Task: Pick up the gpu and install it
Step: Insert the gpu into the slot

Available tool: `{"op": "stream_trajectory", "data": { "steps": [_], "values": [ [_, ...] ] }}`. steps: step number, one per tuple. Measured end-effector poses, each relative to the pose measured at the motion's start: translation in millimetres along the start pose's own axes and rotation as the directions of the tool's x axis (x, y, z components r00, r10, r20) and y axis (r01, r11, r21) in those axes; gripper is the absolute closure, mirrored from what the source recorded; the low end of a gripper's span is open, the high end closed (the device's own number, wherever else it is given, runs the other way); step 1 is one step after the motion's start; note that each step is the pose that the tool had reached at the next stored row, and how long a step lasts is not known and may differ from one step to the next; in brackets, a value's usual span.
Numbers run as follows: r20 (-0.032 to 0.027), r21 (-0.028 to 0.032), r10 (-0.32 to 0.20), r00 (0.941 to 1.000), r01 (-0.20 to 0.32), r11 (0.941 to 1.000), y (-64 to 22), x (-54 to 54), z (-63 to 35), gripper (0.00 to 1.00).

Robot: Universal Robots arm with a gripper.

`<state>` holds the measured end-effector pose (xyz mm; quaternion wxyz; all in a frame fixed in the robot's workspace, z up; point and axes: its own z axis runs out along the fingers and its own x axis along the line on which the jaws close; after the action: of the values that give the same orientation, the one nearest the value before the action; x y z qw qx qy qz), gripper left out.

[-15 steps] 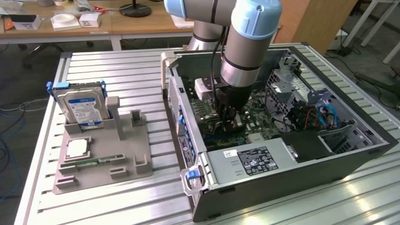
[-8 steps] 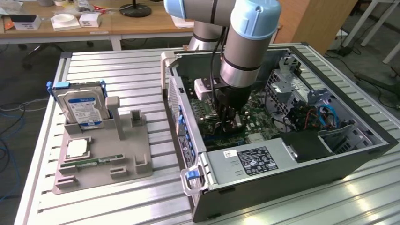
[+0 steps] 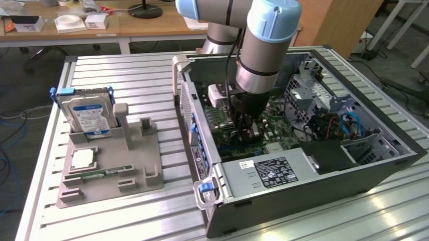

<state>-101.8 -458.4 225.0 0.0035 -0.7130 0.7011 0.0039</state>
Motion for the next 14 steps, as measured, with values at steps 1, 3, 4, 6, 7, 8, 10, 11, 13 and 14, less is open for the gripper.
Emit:
{"op": "stream_trajectory", "data": {
  "steps": [1,3,4,6,7,8,10,11,13,14],
  "values": [
    [-0.0013,0.0021,0.000,1.0000,0.000,1.0000,-0.1,0.1,0.0,0.73],
    [0.0001,-0.0002,0.000,1.0000,0.000,1.0000,0.0,0.0,0.0,0.73],
    [-0.0010,0.0018,0.000,1.0000,0.000,1.0000,-0.1,0.1,0.0,0.73],
    [-0.0005,0.0010,0.000,1.0000,0.000,1.0000,-0.1,0.1,0.0,0.73],
    [-0.0008,0.0015,0.000,1.0000,0.000,1.0000,-0.1,0.1,0.0,0.73],
    [0.0000,0.0002,0.000,1.0000,0.000,1.0000,0.0,0.0,0.0,0.73],
    [0.0009,-0.0005,0.000,1.0000,0.000,1.0000,0.1,-0.1,0.2,0.73],
    [0.0046,0.0005,0.001,1.0000,-0.001,1.0000,0.6,-0.5,1.7,0.73],
    [0.0011,-0.0008,0.000,1.0000,0.000,1.0000,0.3,-0.2,0.2,0.67],
    [0.0010,-0.0008,0.000,1.0000,0.000,1.0000,0.1,-0.1,0.2,0.67]
  ]
}}
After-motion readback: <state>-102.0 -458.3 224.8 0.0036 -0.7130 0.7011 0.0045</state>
